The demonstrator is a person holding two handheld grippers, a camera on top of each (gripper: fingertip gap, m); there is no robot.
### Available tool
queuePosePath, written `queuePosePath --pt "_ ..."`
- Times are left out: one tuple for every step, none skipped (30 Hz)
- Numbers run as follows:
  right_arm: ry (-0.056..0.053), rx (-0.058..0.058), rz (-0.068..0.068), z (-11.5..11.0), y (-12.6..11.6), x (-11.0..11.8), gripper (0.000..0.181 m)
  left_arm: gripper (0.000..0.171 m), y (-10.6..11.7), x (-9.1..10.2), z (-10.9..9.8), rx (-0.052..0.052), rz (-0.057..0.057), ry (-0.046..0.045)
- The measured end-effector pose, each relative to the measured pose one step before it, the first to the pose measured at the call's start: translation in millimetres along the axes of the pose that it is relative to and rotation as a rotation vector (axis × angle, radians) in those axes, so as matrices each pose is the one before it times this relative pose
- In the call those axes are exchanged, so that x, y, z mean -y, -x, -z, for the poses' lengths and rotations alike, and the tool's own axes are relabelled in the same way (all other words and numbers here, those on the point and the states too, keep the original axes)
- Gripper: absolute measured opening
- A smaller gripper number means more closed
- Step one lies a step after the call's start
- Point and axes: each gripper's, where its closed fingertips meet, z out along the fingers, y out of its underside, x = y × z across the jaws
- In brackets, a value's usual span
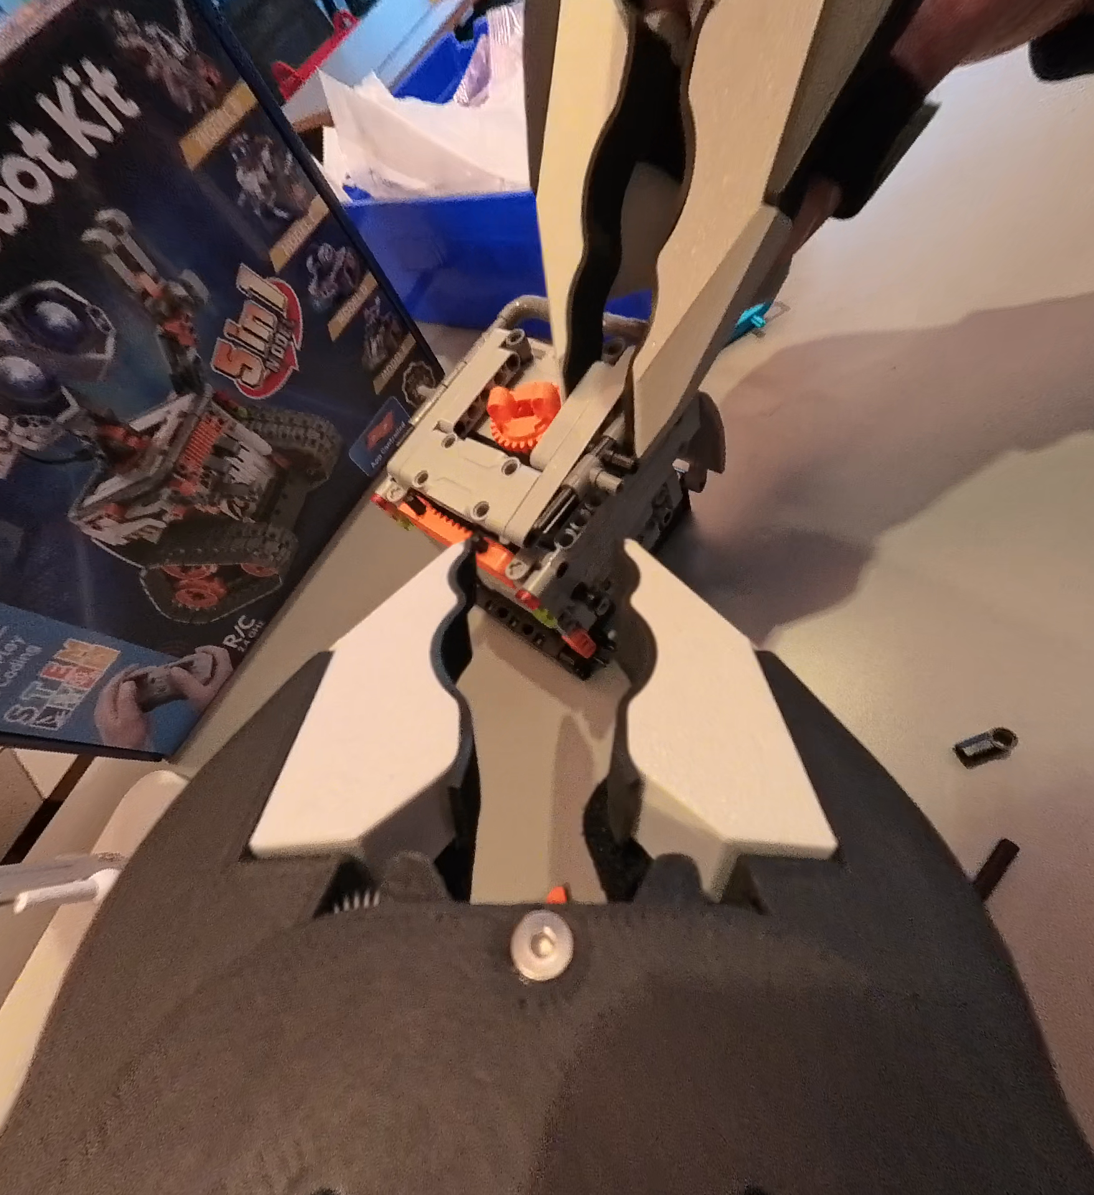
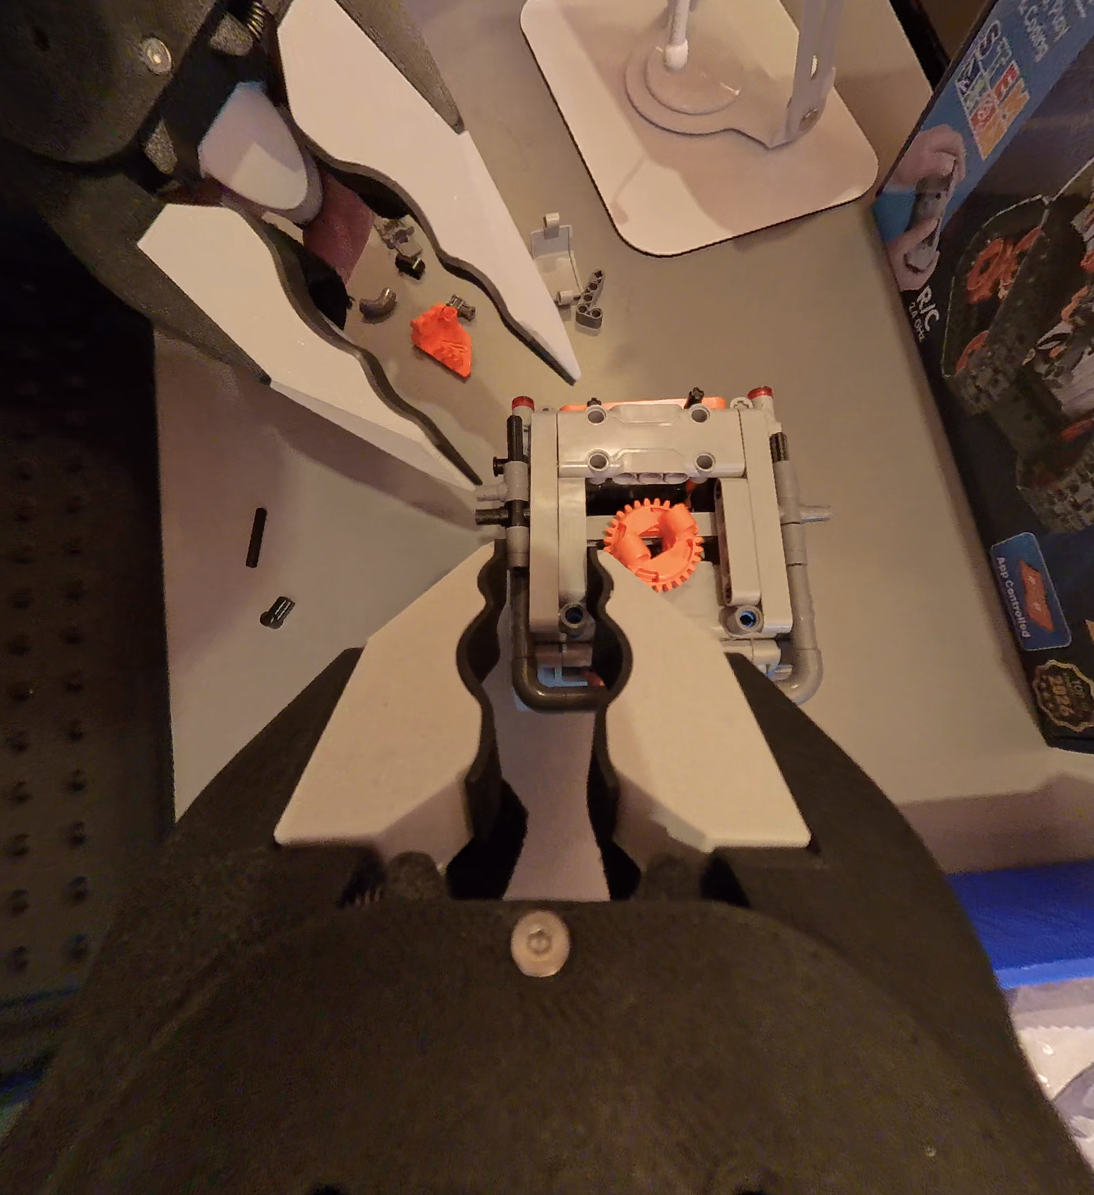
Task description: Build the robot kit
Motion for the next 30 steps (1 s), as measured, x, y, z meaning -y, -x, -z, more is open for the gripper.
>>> queuePosePath --pt "0.0078 0.005 0.0035 0.24 0.67 -0.09 0.021 0.039 -0.53 -1.11 -1.35 -0.0118 0.0037 0.00406" --pt "0.0092 -0.0033 0.0035 0.02 -0.33 -0.25 0.021 0.04 0.84 -1.21 -1.78 -0.0043 0.0116 0.00779" --pt "0.0043 -0.0047 -0.0006 -0.32 -0.89 0.01 0.021 0.042 1.26 0.03 -1.95 -0.002 0.0187 0.0017" --pt "0.0005 0.0034 -0.0115 -0.21 -0.8 0.03 0.021 0.043 0.29 1.26 -1.92 -0.0099 0.0228 -0.00552" --pt "0.0012 0.0036 -0.0149 0.0 -1.26 0.1 0.021 0.046 -0.52 -0.8 -3.15 -0.0158 0.0258 0.00813" --pt "0.0063 -0.0016 -0.0062 0.28 -1.36 -0.1 0.021 0.051 0.34 -3.98 -4.55 -0.0083 0.0208 0.02815" --pt "0.0116 -0.0049 0.0036 0.81 -1.24 -1.01 0.021 0.054 0.4 -0.18 -2.76 -0.0038 0.0055 0.00176" --pt "0.0057 0.0062 -0.0053 0.93 -0.53 -1.01 0.021 0.051 1.12 1.57 -0.9 -0.0035 0.0094 -0.00736" --pt "-0.0056 0.0167 -0.0195 0.55 -0.34 -0.29 0.021 0.051 0.7 -0.01 -1.4 -0.0075 0.0232 0.00187" --pt "-0.008 0.0146 -0.0186 0.6 -0.73 -0.03 0.021 0.06 0.52 -2.93 -3.99 -0.0067 0.0256 0.01811" --pt "-0.0048 0.0103 -0.0154 0.63 -0.92 -0.06 0.021 0.066 1.83 -5.73 -5.19 0.0069 0.0103 0.02476" --pt "-0.0048 0.0104 -0.0174 0.31 -0.85 0.23 0.021 0.067 2.82 -7.01 -5.06 0.0147 0.0079 0.02522" --pt "-0.0061 0.008 -0.0153 -0.03 -1.04 0.57 0.021 0.066 -1.01 -4.01 -4.39 -0.0121 0.0248 0.00979" --pt "-0.002 0.008 -0.006 -0.31 -0.3 -0.05 0.021 0.064 -2.46 -0.81 -2.96 -0.0213 0.0325 -0.00546" --pt "-0.0003 0.0074 -0.0046 -0.47 -0.12 -0.07 0.021 0.05 -0.97 1.26 -0.79 -0.0062 0.0123 -0.01831" --pt "-0.0049 0.0059 -0.0101 -0.31 -0.71 0.42 0.021 0.041 -0.26 1.5 0.01 0.0048 -0.0096 -0.02045" --pt "-0.0029 0.0047 -0.0099 -0.06 -0.86 0.07 0.021 0.04 -0.15 -0.33 -0.93 0.0032 -0.0008 -0.00435" --pt "0.0006 -0.0013 0.0006 0.19 -0.7 0.03 0.021 0.039 0.32 0.24 -0.57 -0.0051 0.0131 -0.0015" --pt "0.0023 -0.0002 0.0017 -0.02 -0.34 0.04 0.021 0.038 0.3 0.16 -0.13 -0.0082 0.0096 0.00019" --pt "0.0014 0.0045 -0.0072 0.3 -0.86 0.09 0.021 0.038 0.67 0.16 -0.49 -0.002 0.0019 -0.0035" --pt "0.0008 0.009 -0.009 0.58 -0.97 -0.04 0.021 0.037 0.25 0.36 -0.72 0.0004 0.0007 -0.00551" --pt "0.0004 0.0061 -0.0002 0.47 -0.7 0.06 0.021 0.037 0.19 0.43 -0.49 -0.0025 -0.0006 -0.00553" --pt "0.001 0.0003 0.0027 -0.07 -0.33 0.48 0.021 0.036 0.53 0.28 -0.07 -0.0047 0.0003 -0.00511" --pt "0.0026 0.0049 -0.0103 -0.33 0.02 0.68 0.021 0.036 1.03 -0.23 0.08 -0.0025 0.0014 -0.00096" --pt "0.0034 0.0032 -0.0046 0.49 -0.25 0.59 0.021 0.035 0.65 -0.23 0.25 -0.002 0.0014 -0.00285" --pt "0.0069 -0.0104 0.0082 1.45 -1.23 0.03 0.021 0.034 0.29 0.02 0.21 -0.0041 0.0022 -0.00264" --pt "0.01 -0.0259 0.0194 1.41 -1.96 0.07 0.021 0.028 -0.93 0.12 -0.07 -0.0109 -0.0001 -0.00009" --pt "0.012 -0.0219 0.0241 -0.11 0.05 0.37 0.021 0.028 0.14 0.62 -0.23 0.0003 0.0002 -0.00383" --pt "0.0189 -0.01 0.0185 -1.66 1.48 -1.2 0.021 0.027 0.01 -0.6 -0.38 0.002 -0.008 0.00341" --pt "0.0096 -0.0091 0.0127 -0.91 0.07 -0.82 0.021 0.027 -0.37 -1.53 -0.82 -0.0013 -0.0027 0.00806"
